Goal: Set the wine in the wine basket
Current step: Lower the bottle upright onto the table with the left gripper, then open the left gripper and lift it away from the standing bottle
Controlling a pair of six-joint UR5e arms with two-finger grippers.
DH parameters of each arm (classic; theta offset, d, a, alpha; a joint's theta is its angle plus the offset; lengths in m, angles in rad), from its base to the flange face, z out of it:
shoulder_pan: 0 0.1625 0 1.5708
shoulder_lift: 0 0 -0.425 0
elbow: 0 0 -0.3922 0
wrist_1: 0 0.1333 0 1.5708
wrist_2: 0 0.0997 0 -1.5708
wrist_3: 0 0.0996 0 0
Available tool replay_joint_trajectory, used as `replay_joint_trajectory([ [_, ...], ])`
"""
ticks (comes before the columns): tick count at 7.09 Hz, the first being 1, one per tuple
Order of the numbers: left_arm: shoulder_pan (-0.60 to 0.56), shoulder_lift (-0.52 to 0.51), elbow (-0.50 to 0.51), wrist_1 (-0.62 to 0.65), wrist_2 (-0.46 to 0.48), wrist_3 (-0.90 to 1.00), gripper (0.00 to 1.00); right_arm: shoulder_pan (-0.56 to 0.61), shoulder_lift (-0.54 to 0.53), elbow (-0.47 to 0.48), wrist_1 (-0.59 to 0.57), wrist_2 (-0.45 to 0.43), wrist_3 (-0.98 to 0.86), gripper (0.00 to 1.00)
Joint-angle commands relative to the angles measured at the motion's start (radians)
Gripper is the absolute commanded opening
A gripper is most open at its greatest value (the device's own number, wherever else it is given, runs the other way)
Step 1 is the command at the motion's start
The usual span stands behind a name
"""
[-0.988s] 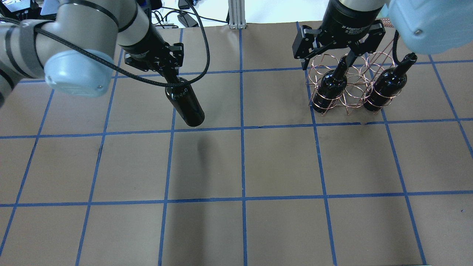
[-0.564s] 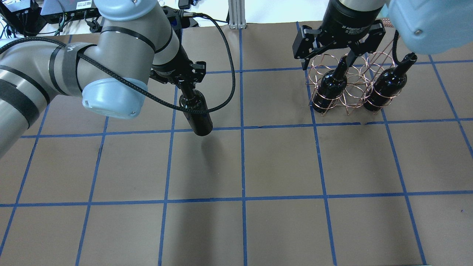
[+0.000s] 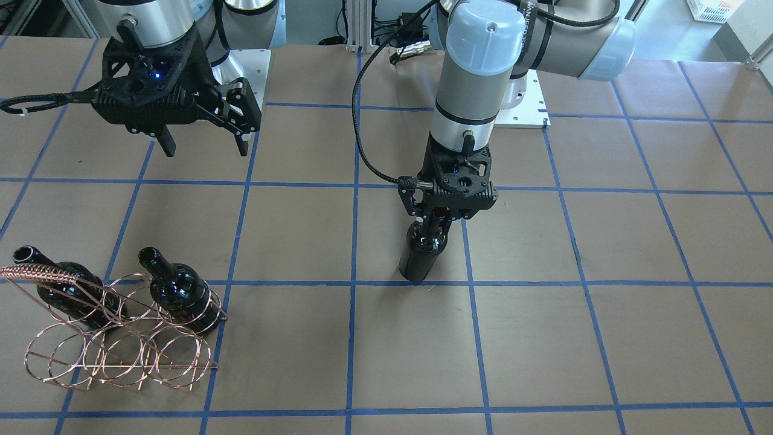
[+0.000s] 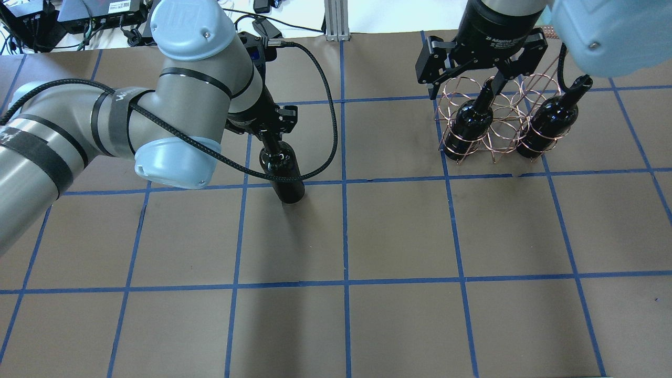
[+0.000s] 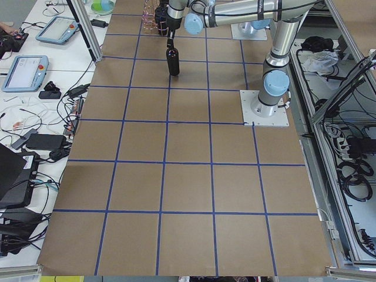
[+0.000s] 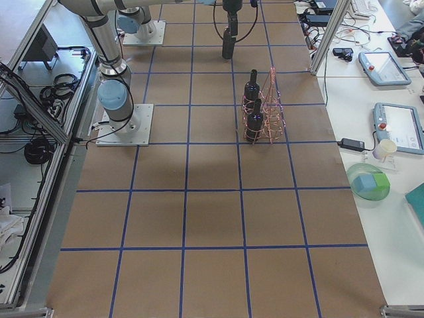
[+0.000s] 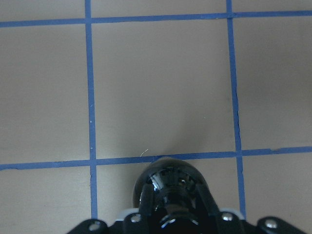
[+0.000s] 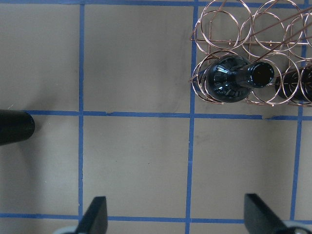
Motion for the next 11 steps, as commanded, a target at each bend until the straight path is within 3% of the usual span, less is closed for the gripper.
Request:
replay_joint_trajectory([
  [1, -0.002, -0.007, -0.004, 0.007, -0.008, -0.002, 0.00, 0.000, 0.000, 0.000, 0.000, 0.000, 0.000, 1.00],
  [5, -0.002, -0.010, -0.004, 0.007, -0.010, -0.005, 0.00, 0.000, 0.000, 0.000, 0.002, 0.000, 0.002, 1.00],
  [8, -0.002, -0.011, -0.004, 0.007, -0.011, -0.022, 0.57, 0.000, 0.000, 0.000, 0.002, 0.000, 0.002, 1.00],
  [9, -0.003, -0.011, -0.003, 0.007, -0.014, -0.049, 0.84, 0.000, 0.000, 0.000, 0.002, 0.000, 0.002, 1.00],
  [10, -0.012, -0.010, 0.005, 0.007, -0.011, -0.068, 1.00, 0.000, 0.000, 0.000, 0.002, 0.000, 0.002, 1.00],
  [11, -0.026, -0.004, 0.012, -0.005, -0.001, -0.066, 1.00, 0.000, 0.000, 0.000, 0.003, 0.000, 0.002, 1.00],
])
